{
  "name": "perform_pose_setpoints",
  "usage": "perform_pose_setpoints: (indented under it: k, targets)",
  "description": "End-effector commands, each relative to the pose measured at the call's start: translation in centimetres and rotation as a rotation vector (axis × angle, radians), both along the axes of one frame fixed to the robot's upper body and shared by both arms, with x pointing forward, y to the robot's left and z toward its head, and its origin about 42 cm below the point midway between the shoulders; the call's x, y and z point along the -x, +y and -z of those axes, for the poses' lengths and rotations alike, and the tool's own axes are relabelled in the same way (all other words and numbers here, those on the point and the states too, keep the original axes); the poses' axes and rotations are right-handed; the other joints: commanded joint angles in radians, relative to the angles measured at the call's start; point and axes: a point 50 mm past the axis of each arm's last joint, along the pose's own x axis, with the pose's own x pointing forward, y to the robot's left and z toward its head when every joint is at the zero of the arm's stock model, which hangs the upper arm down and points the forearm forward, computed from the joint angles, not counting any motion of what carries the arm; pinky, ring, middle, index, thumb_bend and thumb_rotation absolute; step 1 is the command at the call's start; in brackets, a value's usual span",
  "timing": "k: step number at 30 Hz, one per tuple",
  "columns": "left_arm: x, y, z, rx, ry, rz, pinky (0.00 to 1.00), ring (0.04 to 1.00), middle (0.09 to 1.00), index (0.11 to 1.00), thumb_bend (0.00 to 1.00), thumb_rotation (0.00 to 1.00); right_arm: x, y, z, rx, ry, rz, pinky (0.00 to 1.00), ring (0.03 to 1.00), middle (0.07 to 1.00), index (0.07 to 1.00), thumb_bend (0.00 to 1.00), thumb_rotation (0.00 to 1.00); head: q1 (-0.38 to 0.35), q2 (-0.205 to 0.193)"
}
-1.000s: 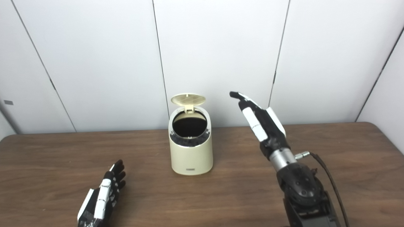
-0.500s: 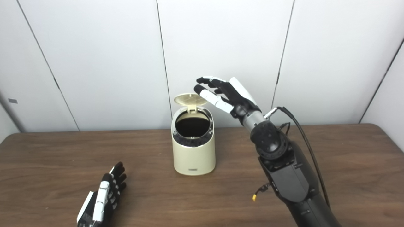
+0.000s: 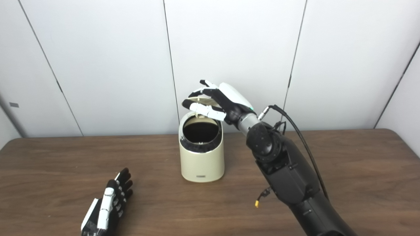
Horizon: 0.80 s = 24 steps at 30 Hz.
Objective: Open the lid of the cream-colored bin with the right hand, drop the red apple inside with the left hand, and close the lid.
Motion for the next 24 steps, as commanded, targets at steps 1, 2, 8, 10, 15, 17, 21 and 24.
perform_pose_setpoints:
  k: [1,2,8,10,15,17,21,24]
  targets:
    - [-0.7,-0.1,-0.8,-0.017,-0.048,0.0,1.0,1.0,1.0,1.0,0.53,1.0,0.2,-0.2,-2.5,0.035,-0.104,-0.024,0.94,1.0,0.997,0.641,0.59,0.96,0.0,0.001]
    - [-0.6,-0.1,-0.8,-0.022,-0.049,-0.004,1.0,1.0,1.0,1.0,0.53,1.0,0.2,-0.3,-2.3,0.047,-0.108,-0.02,0.94,1.0,0.996,0.632,0.59,0.96,0.0,0.001]
    - [-0.6,-0.1,-0.9,-0.029,-0.053,-0.01,1.0,1.0,1.0,1.0,0.51,1.0,0.5,-1.0,-1.9,0.071,-0.111,-0.008,0.94,1.0,0.99,0.622,0.57,0.95,0.001,0.008]
    - [-0.6,0.0,-0.8,-0.031,-0.056,-0.011,1.0,1.0,1.0,1.0,0.5,1.0,0.5,-1.2,-1.8,0.078,-0.113,-0.003,0.94,1.0,0.988,0.62,0.57,0.95,0.001,0.008]
    - [-0.6,0.0,-0.8,-0.038,-0.052,-0.014,1.0,1.0,1.0,1.0,0.51,1.0,0.6,-1.5,-1.2,0.096,-0.107,0.004,0.94,1.0,0.988,0.642,0.59,0.95,-0.001,0.01]
    - [-0.6,0.1,-0.9,-0.035,-0.05,-0.019,1.0,1.0,1.0,1.0,0.5,1.0,0.7,-1.6,-1.1,0.102,-0.109,0.002,0.94,1.0,0.989,0.645,0.59,0.95,0.004,0.018]
    - [-0.6,0.1,-1.2,-0.033,-0.053,-0.027,1.0,1.0,1.0,1.0,0.47,1.0,0.9,-1.8,-0.8,0.11,-0.108,-0.002,0.93,1.0,0.996,0.646,0.59,0.94,0.007,0.021]
    - [-0.6,0.0,-1.3,-0.034,-0.054,-0.024,1.0,1.0,1.0,1.0,0.46,1.0,1.2,-2.1,-0.5,0.124,-0.103,-0.001,0.93,1.0,0.998,0.647,0.58,0.93,0.009,0.026]
